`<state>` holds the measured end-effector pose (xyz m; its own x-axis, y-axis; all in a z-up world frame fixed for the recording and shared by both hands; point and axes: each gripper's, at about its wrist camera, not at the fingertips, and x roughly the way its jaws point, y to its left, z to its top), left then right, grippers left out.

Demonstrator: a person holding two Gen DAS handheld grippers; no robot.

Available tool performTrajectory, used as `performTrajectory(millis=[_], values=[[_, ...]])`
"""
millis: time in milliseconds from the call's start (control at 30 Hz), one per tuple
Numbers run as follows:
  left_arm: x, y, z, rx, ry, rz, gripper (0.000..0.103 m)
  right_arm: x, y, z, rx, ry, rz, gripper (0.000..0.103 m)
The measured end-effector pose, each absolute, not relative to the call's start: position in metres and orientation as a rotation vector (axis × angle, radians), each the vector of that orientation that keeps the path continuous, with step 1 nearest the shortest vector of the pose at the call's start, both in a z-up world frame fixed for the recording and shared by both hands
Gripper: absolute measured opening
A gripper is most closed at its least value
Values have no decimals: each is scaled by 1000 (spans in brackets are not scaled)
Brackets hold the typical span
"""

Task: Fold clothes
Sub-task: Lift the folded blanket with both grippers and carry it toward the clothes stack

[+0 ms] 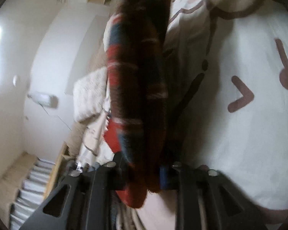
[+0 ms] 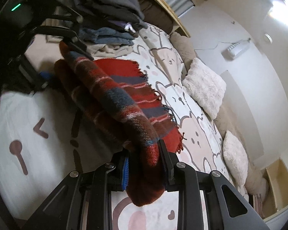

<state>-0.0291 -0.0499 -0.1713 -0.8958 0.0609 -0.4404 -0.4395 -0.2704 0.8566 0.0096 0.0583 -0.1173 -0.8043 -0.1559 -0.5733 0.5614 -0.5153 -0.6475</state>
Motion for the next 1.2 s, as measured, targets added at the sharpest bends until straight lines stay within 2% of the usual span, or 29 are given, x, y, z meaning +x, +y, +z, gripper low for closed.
performTrajectory(millis=[33, 167, 267, 500, 700, 900, 1100, 1200], values=[[-35, -52, -161, -491, 1605, 2266, 20, 13, 59, -121, 633, 1244, -2318, 20], [-58, -63, -120, -596, 1360, 2399, 18, 14, 63, -111, 616, 1263, -2271, 17], [-83, -73, -83, -656, 1164, 2508, 17, -5, 65, -80, 594, 1240, -2252, 16], [-175, -83, 16, -686, 862, 2750, 16, -88, 43, 18, 520, 1219, -2344, 15], [-212, -132, 117, -579, 708, 2953, 16, -134, -3, 117, 404, 1163, -2457, 15], [-225, -205, 201, -474, 740, 3141, 16, -148, -69, 196, 243, 1059, -2529, 15], [-226, -278, 226, -408, 754, 3288, 16, -156, -145, 233, 171, 919, -2552, 15], [-234, -310, 223, -426, 657, 3330, 16, -163, -180, 231, 190, 861, -2544, 15]])
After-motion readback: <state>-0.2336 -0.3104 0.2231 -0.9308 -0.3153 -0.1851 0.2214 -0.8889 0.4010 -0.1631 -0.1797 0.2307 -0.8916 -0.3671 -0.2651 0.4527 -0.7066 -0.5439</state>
